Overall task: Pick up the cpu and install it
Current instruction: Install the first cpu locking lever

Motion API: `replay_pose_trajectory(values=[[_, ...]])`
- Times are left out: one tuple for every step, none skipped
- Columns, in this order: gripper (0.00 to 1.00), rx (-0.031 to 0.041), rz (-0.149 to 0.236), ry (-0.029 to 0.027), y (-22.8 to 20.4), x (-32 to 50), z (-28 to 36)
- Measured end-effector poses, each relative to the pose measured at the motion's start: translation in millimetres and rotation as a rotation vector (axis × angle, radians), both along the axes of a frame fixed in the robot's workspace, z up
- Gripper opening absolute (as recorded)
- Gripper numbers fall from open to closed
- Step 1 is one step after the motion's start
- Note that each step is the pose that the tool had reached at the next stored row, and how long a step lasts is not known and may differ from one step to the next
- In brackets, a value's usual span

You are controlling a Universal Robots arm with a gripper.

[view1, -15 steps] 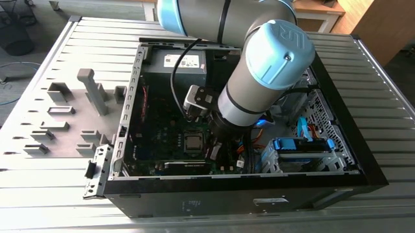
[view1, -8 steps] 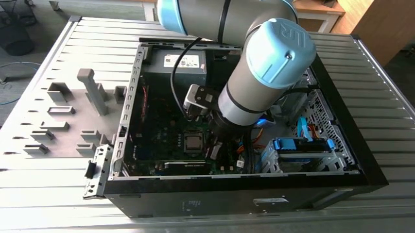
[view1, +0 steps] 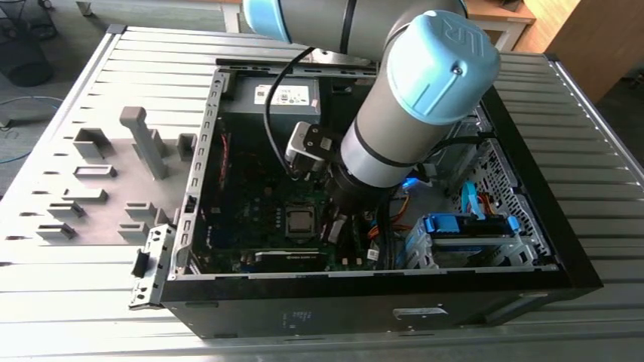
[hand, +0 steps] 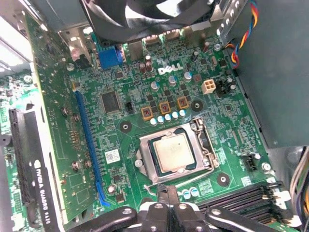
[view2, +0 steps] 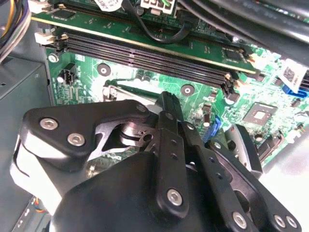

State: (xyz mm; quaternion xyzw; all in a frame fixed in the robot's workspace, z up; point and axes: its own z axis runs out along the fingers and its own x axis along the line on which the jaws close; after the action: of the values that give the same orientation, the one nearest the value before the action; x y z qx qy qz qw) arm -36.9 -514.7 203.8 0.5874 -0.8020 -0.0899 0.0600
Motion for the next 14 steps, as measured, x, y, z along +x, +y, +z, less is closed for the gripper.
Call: replay_pose_trajectory(values=[[0.11, 0.0001, 0.0, 0.0, 0.0, 0.0, 0.2], [0.11, 0.0002, 0.0, -0.0001, 0.1, 0.0, 0.2], [0.11, 0.0, 0.0, 0.0, 0.5, 0.1, 0.2], [0.11, -0.0005, 0.0, 0.0, 1.5, 0.1, 0.4], [0.11, -0.0009, 0.0, 0.0001, 2.7, 0.1, 0.4], [0.11, -0.0015, 0.0, 0.0001, 4.4, 0.0, 0.4], [0.11, -0.0021, 0.0, 0.0, 6.2, 0.1, 0.4], [0.11, -0.0025, 0.0, 0.0, 8.1, 0.1, 0.3], [0.11, -0.0029, 0.0, 0.0, 9.8, 0.0, 0.2], [0.11, -0.0033, 0.0, 0.0, 11.3, 0.0, 0.2], [0.11, -0.0038, 0.0, 0.0, 12.4, -0.2, 0.3], [0.11, -0.004, 0.0, 0.0, 13.2, -0.4, 0.3], [0.11, -0.0042, 0.0, 0.0, 13.8, -0.7, 0.2], [0.11, -0.0042, 0.0, 0.0, 14.3, -1.1, 0.2]])
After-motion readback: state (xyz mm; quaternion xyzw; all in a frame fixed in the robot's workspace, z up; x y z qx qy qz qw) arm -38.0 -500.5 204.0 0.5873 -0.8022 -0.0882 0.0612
